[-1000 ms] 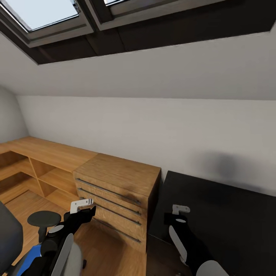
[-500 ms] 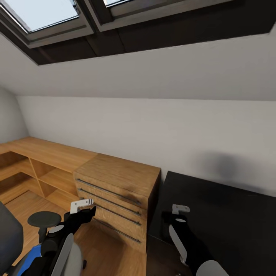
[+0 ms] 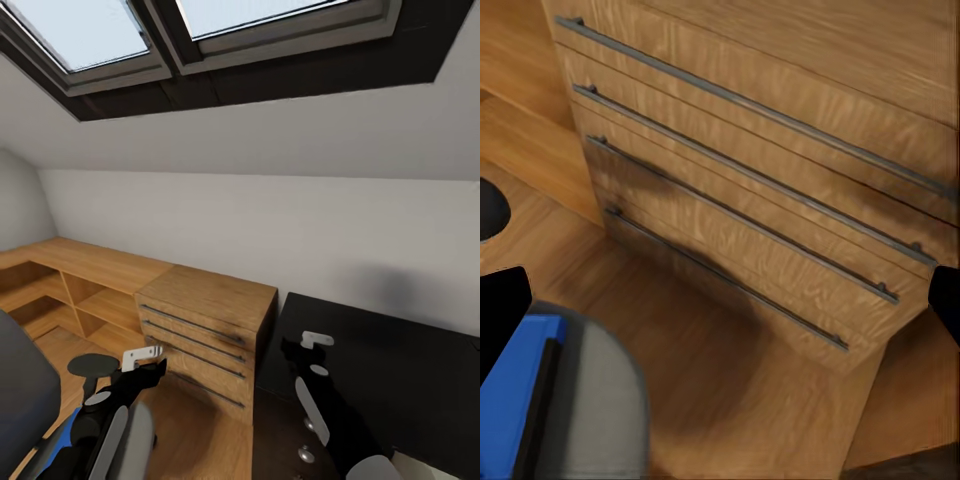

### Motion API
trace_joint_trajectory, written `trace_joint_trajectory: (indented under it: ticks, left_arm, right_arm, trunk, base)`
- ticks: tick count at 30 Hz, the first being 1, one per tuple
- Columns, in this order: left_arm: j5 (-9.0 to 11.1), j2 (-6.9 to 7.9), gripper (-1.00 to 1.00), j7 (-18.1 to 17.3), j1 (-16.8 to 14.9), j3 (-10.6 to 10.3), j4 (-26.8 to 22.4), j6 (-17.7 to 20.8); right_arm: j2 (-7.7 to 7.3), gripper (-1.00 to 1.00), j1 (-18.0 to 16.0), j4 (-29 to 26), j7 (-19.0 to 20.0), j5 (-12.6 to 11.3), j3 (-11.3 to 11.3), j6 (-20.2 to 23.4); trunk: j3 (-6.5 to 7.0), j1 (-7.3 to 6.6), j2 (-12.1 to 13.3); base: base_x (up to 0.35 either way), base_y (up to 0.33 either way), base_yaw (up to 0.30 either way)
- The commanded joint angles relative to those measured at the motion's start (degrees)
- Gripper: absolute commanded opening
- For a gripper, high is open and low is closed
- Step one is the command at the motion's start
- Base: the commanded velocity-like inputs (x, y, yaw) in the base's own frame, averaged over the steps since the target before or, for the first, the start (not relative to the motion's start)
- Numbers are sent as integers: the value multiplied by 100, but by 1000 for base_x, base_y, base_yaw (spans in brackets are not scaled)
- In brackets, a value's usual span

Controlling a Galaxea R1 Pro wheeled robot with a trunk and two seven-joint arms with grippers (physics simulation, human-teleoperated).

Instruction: In the bedroom, organize the workspace by keeping the computer under the desk, ensuring the monitor is on the desk, placing the keyboard on the desk next to the monitor, placing the mouse on the desk next to the keyboard, moving the folder from the swivel chair onto the desk next to the mouse, stacking the notebook on top of the folder with the pen on top of the notebook, and positioning the swivel chair next to the desk.

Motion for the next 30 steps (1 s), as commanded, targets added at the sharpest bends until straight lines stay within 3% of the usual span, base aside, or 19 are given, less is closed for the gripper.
trace_joint_trajectory:
  ticks: [1, 14, 30]
  left_arm:
    - [64, 0, 100, 45, -4, 0, -7, 26]
    - [52, 27, 100, 41, -4, 13, 107, 12]
    - [52, 27, 100, 47, -4, 14, 108, 11]
  right_arm:
    - [-3, 100, 53, -109, -35, -34, 30, 12]
    - [24, 100, 109, -377, -44, -53, 63, -15]
    - [41, 100, 109, -377, -45, -61, 71, -12]
  trunk:
    - [-7, -4, -4]
    - [-7, -4, -4]
    - [-7, -4, -4]
  base:
    - [-330, 0, 0]
    - [-147, 0, -20]
    - [-336, 0, -255]
